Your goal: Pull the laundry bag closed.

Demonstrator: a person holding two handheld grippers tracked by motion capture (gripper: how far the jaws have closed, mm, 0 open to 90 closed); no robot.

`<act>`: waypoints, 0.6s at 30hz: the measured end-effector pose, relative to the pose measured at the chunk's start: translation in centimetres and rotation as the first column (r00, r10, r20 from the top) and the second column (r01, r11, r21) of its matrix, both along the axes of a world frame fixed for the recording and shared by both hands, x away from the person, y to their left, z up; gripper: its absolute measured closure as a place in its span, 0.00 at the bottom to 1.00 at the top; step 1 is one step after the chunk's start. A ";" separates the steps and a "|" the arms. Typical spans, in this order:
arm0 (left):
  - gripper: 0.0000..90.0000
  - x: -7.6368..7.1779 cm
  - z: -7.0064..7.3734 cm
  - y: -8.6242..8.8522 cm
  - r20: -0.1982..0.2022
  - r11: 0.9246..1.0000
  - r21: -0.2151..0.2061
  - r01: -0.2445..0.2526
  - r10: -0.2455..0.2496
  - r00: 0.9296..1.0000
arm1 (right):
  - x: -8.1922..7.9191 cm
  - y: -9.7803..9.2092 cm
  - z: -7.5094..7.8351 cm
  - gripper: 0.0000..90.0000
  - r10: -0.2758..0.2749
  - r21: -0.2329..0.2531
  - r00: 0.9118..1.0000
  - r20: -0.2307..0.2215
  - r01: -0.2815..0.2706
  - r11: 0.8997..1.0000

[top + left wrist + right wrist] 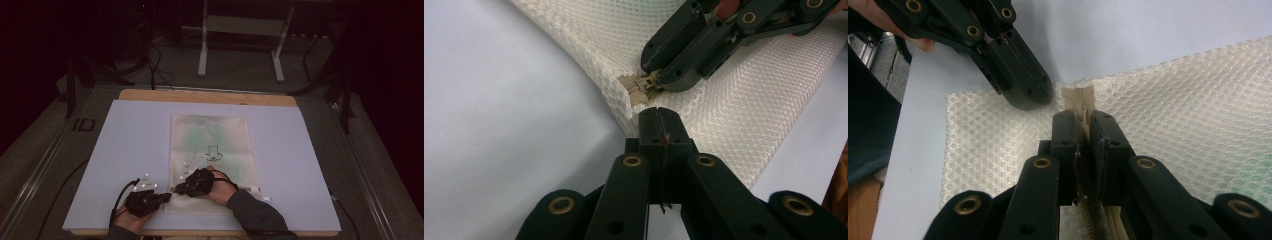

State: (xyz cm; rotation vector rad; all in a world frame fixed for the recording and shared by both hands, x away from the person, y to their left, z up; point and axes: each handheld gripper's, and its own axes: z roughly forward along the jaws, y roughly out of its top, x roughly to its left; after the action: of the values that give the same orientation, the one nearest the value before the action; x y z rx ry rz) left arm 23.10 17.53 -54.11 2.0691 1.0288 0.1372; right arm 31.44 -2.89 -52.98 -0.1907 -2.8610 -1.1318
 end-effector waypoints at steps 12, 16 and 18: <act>0.99 0.3 0.4 0.9 0.012 0.997 -0.068 -0.040 0.041 0.999 | 0.0 0.0 -0.4 0.91 -0.010 0.030 1.000 -0.009 0.011 0.999; 0.99 0.7 0.4 0.7 0.023 0.996 -0.067 -0.064 0.066 0.998 | 0.0 0.2 -0.4 0.91 -0.011 0.030 1.000 -0.002 0.011 1.000; 0.99 1.0 0.4 0.7 0.026 0.995 -0.068 -0.066 0.068 0.997 | 0.0 0.3 -0.4 0.91 -0.010 0.027 1.000 0.002 0.010 1.000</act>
State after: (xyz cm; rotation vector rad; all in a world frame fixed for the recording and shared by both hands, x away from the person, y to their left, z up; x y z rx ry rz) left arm 24.09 18.22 -53.75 1.9679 1.0719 0.1638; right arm 31.42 -2.60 -53.35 -0.2028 -2.8474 -1.1728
